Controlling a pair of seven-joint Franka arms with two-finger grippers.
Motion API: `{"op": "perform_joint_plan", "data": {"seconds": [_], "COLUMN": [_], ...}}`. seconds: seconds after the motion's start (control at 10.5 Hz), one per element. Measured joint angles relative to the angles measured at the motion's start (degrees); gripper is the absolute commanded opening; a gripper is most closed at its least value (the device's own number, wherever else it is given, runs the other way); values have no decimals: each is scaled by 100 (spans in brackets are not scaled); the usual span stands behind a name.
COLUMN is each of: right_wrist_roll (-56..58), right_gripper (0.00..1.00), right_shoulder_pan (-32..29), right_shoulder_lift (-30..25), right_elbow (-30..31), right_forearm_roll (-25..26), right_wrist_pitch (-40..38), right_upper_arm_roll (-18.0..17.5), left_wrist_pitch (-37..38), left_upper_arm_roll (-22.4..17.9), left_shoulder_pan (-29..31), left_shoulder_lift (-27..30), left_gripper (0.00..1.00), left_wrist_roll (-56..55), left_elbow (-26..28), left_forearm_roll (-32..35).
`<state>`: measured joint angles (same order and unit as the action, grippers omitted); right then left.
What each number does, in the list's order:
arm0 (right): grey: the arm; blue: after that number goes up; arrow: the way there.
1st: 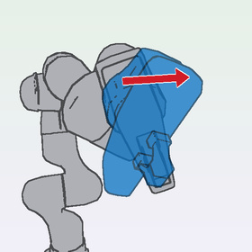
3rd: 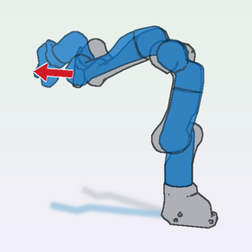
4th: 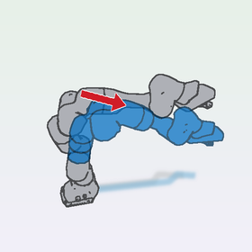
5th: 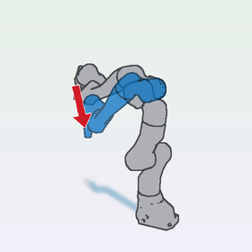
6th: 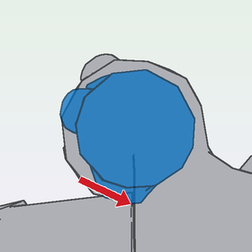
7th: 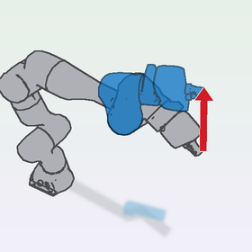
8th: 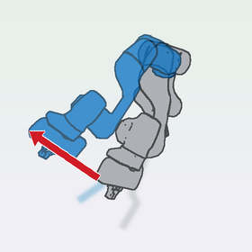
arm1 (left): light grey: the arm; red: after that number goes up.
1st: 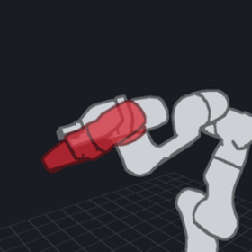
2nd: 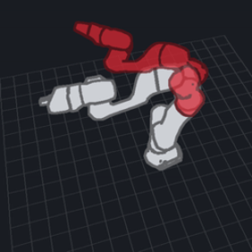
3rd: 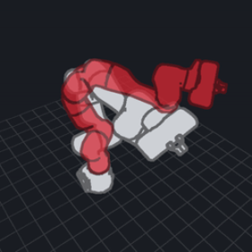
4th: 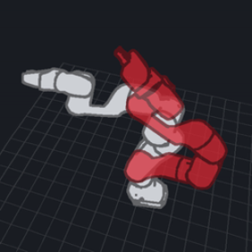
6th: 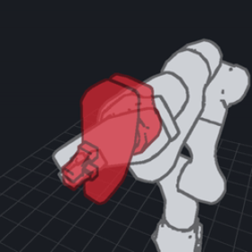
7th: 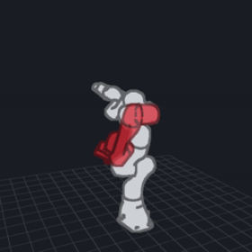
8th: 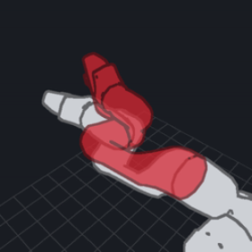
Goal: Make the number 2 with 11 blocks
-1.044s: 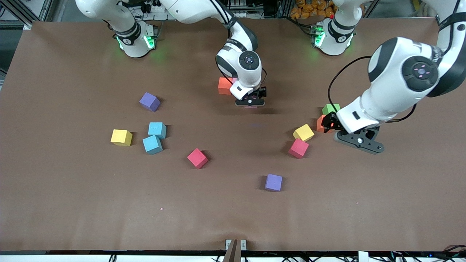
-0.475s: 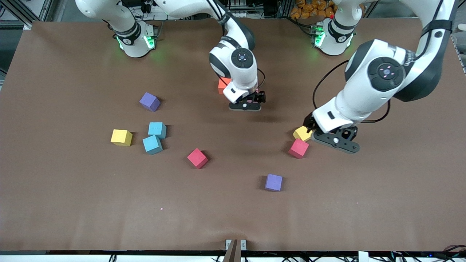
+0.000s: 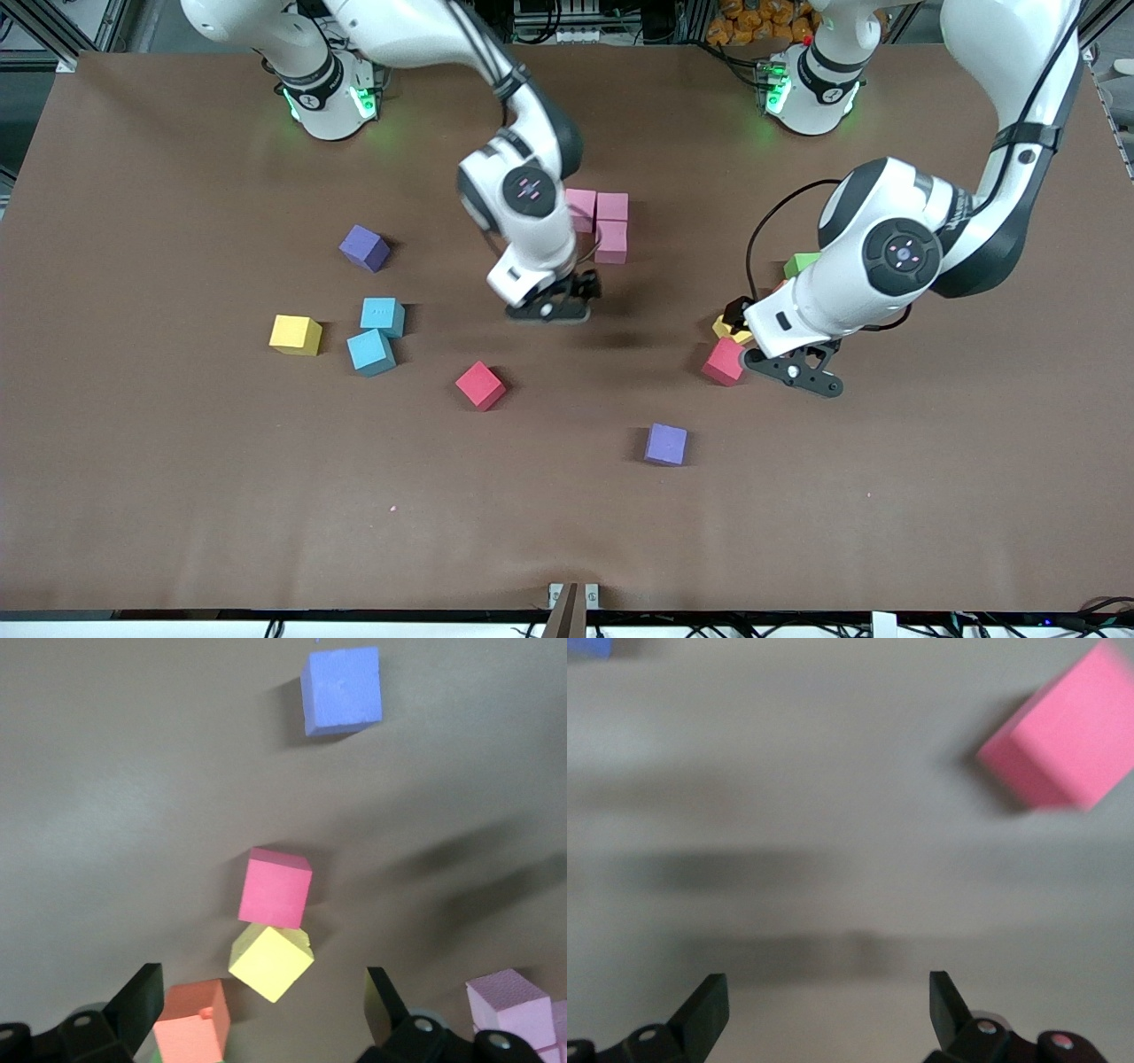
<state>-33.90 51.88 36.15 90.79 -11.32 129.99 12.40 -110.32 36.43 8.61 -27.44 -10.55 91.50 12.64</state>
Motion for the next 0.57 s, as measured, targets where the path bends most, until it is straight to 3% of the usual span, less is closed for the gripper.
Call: {"op": "perform_joint_plan", "data": {"seconds": [0.57], "right_wrist_roll": [3094], "right_gripper": [100], "right_shoulder_pan": [-1108], "right_shoulder_lift": [56], "right_elbow": [-146], "right_forearm_roll": [-9], "right_wrist_pitch": [-38], "right_upper_arm_roll": [6], "left_wrist_pitch": [-617], "left_upper_arm_roll": [-1], "left_shoulder_pan": [-410], "left_shoulder_lift": [-968], "left_gripper": [100], "left_wrist_roll": [-884], "left_elbow": [15], "left_forearm_roll": [937]}}
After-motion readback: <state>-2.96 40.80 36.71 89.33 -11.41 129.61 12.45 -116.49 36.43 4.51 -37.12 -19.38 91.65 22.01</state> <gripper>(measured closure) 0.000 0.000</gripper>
